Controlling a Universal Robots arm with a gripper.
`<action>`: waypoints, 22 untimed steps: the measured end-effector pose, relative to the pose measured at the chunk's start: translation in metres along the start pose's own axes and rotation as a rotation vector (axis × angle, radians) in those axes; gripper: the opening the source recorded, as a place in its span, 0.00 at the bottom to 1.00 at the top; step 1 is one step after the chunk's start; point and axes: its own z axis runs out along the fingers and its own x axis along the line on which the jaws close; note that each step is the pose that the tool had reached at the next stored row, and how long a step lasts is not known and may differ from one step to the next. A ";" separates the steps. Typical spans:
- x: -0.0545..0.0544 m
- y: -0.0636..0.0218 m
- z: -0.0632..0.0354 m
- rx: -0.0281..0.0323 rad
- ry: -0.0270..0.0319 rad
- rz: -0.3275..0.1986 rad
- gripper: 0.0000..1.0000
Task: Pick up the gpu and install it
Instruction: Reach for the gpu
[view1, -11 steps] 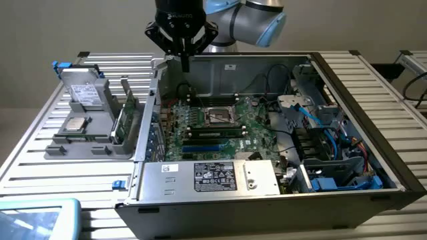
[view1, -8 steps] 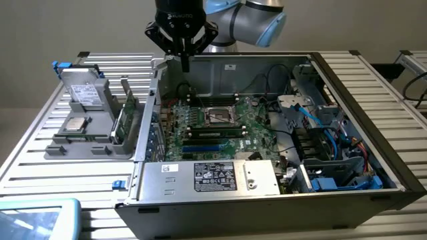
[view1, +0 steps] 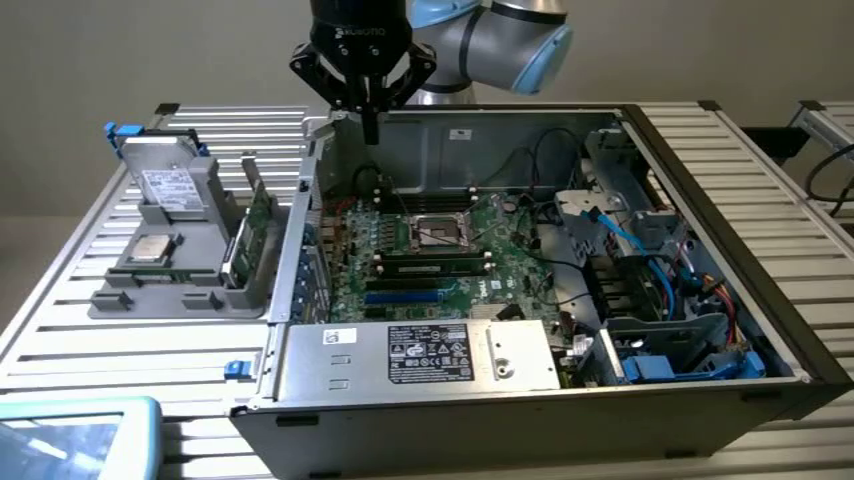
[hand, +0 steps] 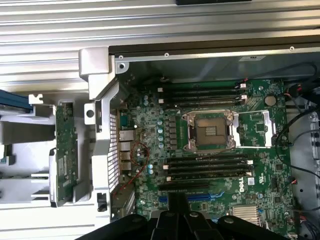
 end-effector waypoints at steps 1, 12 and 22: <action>0.000 0.0000 0.0000 0.0000 0.0000 0.000 0.11; 0.040 -0.0028 -0.0009 -0.0001 -0.0028 0.000 0.11; 0.085 -0.0060 -0.0011 -0.0004 -0.0030 0.000 0.11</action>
